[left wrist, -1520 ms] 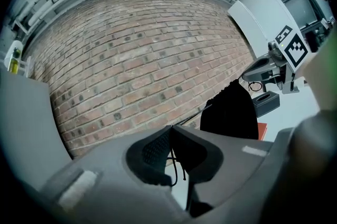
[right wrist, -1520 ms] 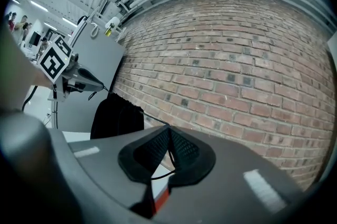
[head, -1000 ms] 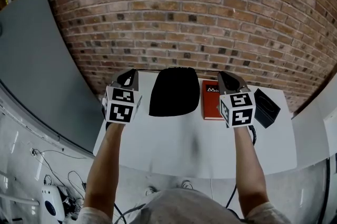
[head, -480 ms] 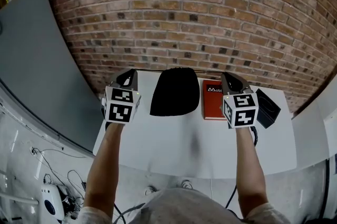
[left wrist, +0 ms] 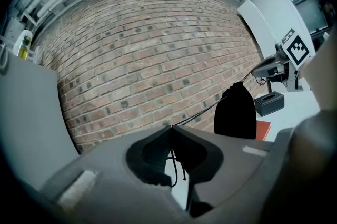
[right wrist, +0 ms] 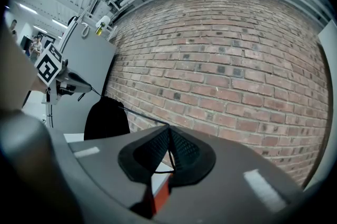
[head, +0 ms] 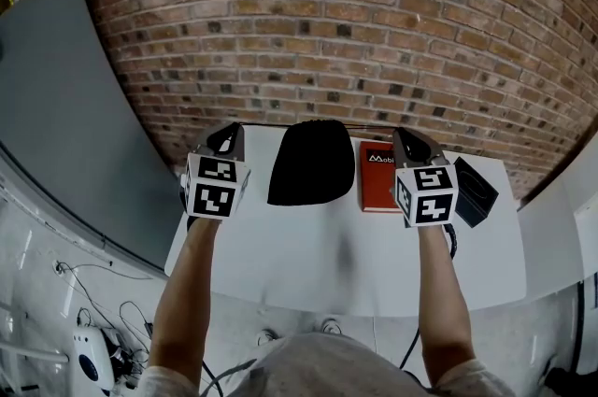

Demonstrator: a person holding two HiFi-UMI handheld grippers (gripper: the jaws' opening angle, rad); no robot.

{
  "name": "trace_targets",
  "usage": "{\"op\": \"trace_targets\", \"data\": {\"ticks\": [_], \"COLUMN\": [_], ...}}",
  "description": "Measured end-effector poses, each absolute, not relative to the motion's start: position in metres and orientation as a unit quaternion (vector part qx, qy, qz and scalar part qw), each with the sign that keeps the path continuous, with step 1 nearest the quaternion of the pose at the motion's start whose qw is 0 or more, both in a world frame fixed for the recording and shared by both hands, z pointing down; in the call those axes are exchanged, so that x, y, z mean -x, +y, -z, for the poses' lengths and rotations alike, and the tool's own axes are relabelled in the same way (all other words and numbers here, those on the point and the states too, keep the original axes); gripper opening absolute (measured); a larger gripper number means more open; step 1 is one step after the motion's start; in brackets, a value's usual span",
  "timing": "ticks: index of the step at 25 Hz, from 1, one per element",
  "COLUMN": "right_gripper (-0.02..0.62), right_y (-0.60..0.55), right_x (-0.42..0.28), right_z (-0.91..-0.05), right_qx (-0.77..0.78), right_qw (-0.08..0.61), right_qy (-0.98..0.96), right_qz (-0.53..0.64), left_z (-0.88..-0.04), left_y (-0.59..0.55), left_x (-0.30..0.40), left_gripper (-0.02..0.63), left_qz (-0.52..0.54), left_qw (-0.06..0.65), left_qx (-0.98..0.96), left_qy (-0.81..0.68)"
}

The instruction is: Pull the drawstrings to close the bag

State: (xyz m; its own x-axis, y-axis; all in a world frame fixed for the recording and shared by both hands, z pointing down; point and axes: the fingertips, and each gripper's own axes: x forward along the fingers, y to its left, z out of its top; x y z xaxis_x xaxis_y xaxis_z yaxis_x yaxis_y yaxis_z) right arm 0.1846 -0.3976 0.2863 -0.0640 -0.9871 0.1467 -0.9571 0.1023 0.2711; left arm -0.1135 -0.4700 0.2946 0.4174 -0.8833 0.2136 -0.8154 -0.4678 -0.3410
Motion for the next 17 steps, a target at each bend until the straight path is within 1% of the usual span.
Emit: {"op": "trace_targets", "data": {"ticks": [17], "right_gripper": [0.008], "right_y": [-0.4003], "right_x": [-0.1804], "right_z": [-0.2876], "right_qx": [-0.667], "right_qw": [0.151], "right_qy": [-0.728], "right_qz": [0.055], "left_z": [-0.2989], "left_y": [-0.4711], "left_x": [0.1179], "left_gripper": [0.011], "left_qz": [0.184], "left_qw": [0.089], "left_qx": [0.836], "left_qy": [0.509]}}
